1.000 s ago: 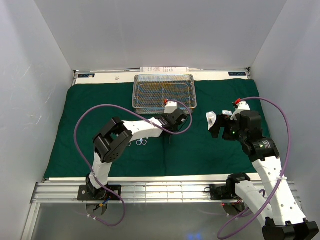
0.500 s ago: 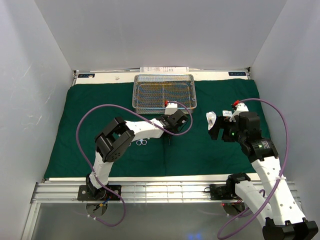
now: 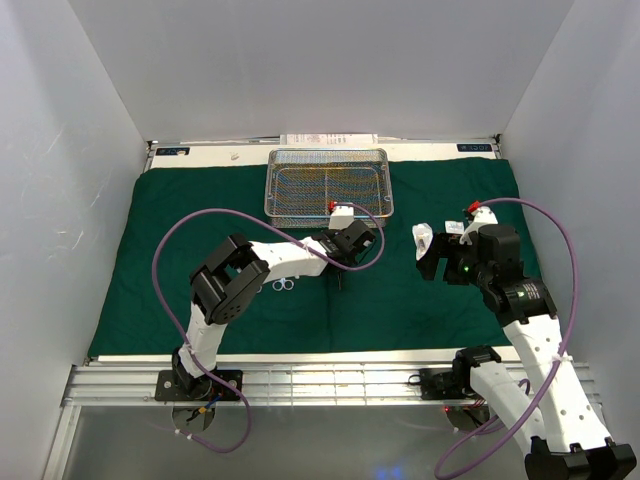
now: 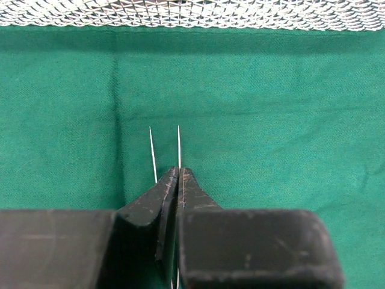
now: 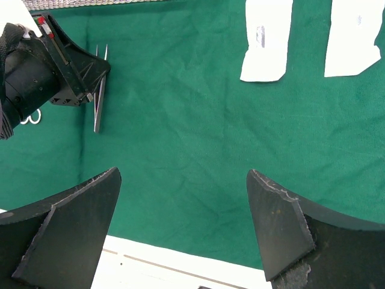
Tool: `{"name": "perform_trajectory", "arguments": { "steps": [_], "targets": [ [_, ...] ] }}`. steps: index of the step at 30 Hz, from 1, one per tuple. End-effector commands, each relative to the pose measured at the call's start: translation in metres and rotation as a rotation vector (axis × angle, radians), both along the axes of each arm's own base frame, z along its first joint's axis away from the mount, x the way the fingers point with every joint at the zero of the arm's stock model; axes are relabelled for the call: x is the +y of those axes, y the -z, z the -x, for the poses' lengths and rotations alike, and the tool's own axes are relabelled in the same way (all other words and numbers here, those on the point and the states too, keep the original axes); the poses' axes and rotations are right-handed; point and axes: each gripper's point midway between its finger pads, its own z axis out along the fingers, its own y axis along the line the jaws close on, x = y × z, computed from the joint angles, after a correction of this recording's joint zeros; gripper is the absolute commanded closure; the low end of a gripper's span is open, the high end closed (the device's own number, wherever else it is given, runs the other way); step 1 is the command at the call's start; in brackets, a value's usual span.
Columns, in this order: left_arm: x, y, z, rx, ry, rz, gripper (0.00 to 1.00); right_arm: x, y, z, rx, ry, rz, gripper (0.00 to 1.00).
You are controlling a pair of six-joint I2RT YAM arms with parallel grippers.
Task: Open and lay out the surgical kit
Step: Place the medical item in the surgical kit.
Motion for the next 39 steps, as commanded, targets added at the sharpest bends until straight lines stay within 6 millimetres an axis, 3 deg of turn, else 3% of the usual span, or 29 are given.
{"name": "perform_trajectory", "arguments": {
  "steps": [1, 7, 14, 22, 31, 39],
  "targets": [
    [0.002, -0.007, 0.000, -0.006, -0.013, 0.001, 0.83, 0.003, -0.001, 0.000, -0.013, -0.010, -0.015, 0.10],
    [0.003, -0.009, 0.000, -0.004, -0.018, -0.003, 0.80, 0.004, -0.002, 0.001, -0.016, -0.011, -0.019, 0.10],
    [0.003, -0.013, 0.000, -0.002, -0.014, -0.008, 0.68, 0.004, 0.000, 0.004, -0.015, -0.015, -0.024, 0.10],
    [-0.007, -0.041, -0.004, -0.015, 0.005, 0.019, 0.54, 0.004, 0.004, 0.004, -0.011, -0.014, -0.024, 0.10],
    [-0.013, -0.054, -0.007, -0.024, 0.039, 0.021, 0.53, 0.005, -0.006, 0.007, -0.043, -0.022, -0.037, 0.10],
    [0.012, -0.053, 0.011, 0.040, -0.065, -0.005, 0.57, 0.006, -0.010, 0.014, -0.059, -0.035, -0.049, 0.10]
  ]
}}
